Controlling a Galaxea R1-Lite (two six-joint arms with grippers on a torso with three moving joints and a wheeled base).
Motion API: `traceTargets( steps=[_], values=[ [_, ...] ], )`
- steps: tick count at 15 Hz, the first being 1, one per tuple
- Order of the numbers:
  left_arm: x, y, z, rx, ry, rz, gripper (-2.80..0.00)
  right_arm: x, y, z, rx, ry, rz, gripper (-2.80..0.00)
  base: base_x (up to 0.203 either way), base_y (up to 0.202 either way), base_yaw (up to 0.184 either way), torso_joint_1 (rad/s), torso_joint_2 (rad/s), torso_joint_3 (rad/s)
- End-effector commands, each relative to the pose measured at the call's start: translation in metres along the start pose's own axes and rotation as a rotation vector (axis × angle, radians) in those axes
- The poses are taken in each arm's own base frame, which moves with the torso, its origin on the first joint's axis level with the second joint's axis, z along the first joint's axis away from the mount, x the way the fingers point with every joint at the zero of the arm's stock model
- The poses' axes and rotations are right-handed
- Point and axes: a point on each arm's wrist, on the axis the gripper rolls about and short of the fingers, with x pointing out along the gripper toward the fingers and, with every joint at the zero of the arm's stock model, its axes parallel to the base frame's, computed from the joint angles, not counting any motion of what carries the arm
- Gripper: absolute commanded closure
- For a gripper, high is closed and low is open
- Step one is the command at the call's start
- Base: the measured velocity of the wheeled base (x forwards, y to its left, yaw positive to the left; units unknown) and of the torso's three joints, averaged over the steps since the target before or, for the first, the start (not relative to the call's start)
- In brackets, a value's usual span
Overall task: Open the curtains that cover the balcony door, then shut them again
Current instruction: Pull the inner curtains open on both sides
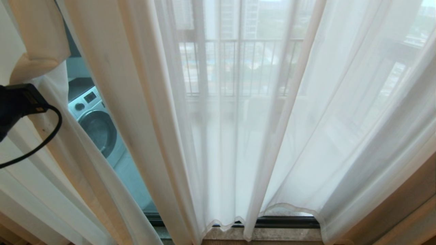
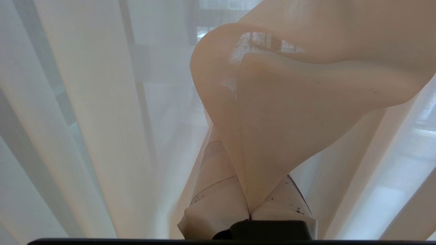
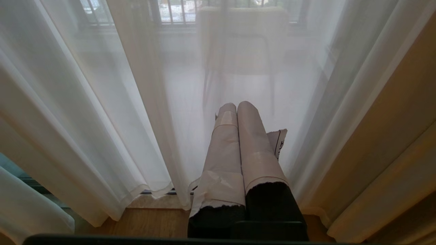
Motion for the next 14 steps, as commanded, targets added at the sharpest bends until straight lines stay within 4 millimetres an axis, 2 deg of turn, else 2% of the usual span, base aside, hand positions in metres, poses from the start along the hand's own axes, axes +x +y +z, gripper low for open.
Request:
traceTargets(
  steps=[1,14],
  values=[
    [-0.0015,-0.0007,0.0029,-0.002,-0.014,-0.002,0.00,0.0000,0.0000,0.0000,0.000,0.000,0.000,0.00,0.000,0.000,0.000,0.000,0.00,0.000],
    [0.0035,-0.0070,0.0112,-0.010,-0.043,-0.032,0.00,0.0000,0.0000,0.0000,0.000,0.000,0.000,0.00,0.000,0.000,0.000,0.000,0.00,0.000]
  ],
)
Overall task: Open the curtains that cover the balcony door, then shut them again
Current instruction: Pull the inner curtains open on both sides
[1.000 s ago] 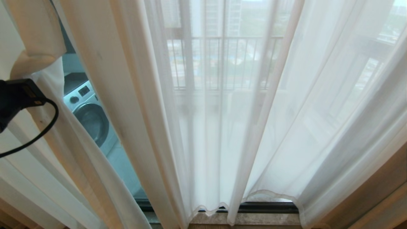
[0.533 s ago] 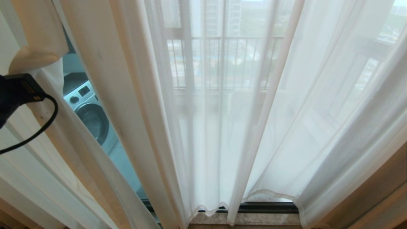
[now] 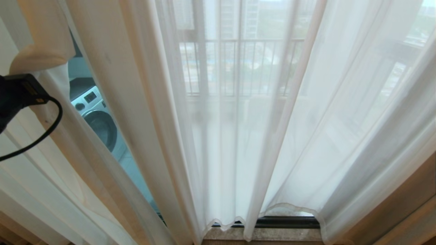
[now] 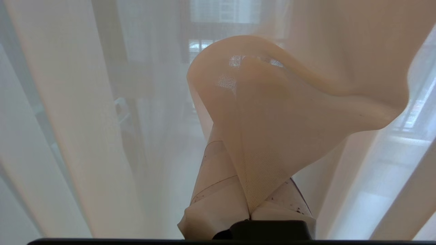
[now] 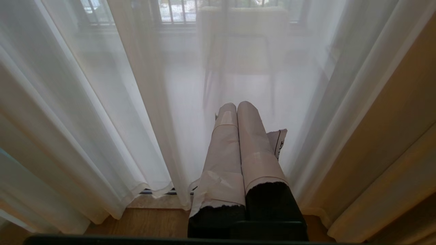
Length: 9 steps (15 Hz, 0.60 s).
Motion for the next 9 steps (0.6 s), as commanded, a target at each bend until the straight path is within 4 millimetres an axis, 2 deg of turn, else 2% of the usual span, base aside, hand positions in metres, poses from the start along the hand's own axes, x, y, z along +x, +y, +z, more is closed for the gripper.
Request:
traceTargets(
  steps=[1,3,9],
  values=[
    [0.0003,0.0001,-0.0008,-0.001,0.000,0.000,0.00,0.0000,0.0000,0.0000,0.000,0.000,0.000,0.00,0.000,0.000,0.000,0.000,0.00,0.000],
    [-0.0004,0.0002,-0.0024,-0.001,0.006,0.002,0.00,0.0000,0.0000,0.0000,0.000,0.000,0.000,0.00,-0.001,0.053,-0.002,-0.003,0.00,0.001],
    [-0.0001,-0.0015,-0.0028,-0.008,0.006,-0.005,0.00,0.0000,0.0000,0.0000,0.000,0.000,0.000,0.00,0.000,0.188,0.000,0.000,0.00,0.004]
  ],
)
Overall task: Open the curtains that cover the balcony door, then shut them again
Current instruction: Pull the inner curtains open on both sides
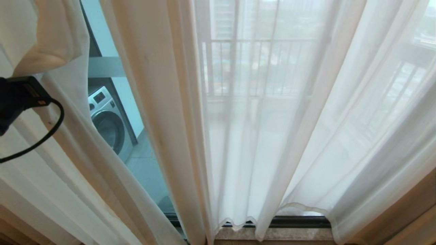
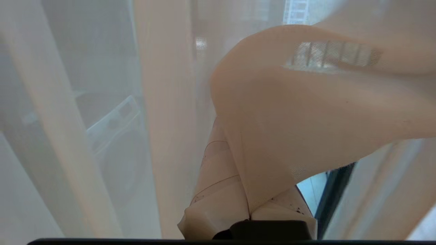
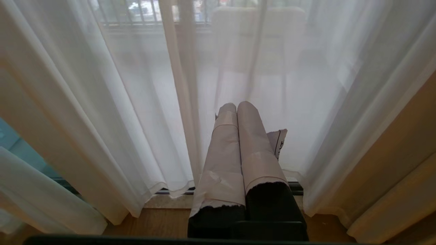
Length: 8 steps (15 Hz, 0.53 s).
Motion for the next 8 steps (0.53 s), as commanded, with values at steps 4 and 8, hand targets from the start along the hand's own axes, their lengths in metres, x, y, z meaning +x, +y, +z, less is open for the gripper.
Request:
traceTargets(
  steps=[4,8],
  values=[
    [0.0025,-0.0020,-0.0037,-0.009,0.010,-0.007,0.00,0.0000,0.0000,0.0000,0.000,-0.001,0.000,0.00,0.000,0.190,0.002,0.004,0.00,0.004],
    [0.0046,-0.0040,-0.0054,-0.011,0.015,-0.011,0.00,0.0000,0.0000,0.0000,0.000,-0.001,0.000,0.00,0.000,0.191,0.000,0.004,0.00,0.004]
  ],
)
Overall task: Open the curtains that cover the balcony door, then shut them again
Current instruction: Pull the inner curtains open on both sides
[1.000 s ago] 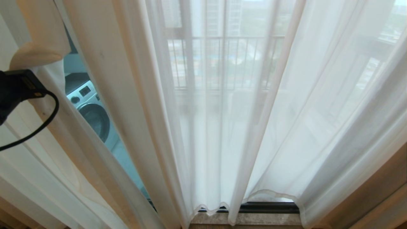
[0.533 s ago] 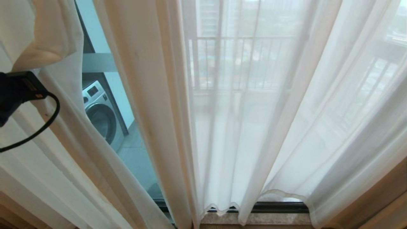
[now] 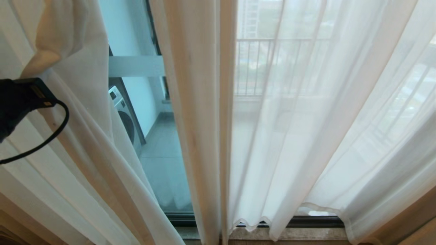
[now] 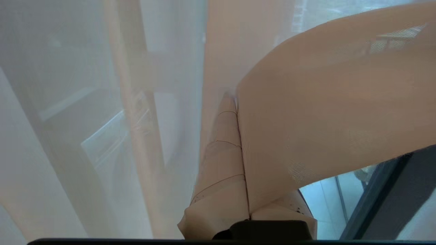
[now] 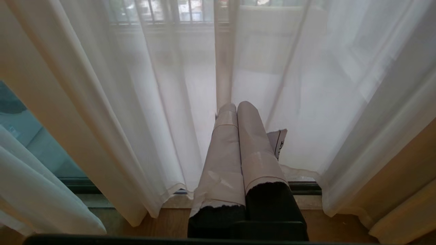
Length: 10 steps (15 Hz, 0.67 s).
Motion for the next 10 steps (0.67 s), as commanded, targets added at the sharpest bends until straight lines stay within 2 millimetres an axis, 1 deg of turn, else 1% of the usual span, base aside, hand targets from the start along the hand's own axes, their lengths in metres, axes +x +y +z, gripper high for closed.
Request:
traceTargets(
  steps=[1,10],
  values=[
    [0.0014,-0.0007,-0.0006,-0.001,-0.002,-0.002,0.00,0.0000,0.0000,0.0000,0.000,0.000,0.000,0.00,0.000,0.188,0.001,0.002,0.00,0.003],
    [0.0011,-0.0018,0.0025,-0.001,-0.016,-0.004,0.00,0.0000,0.0000,0.0000,0.000,0.000,0.000,0.00,0.000,0.190,0.001,0.003,0.00,0.003]
  ],
)
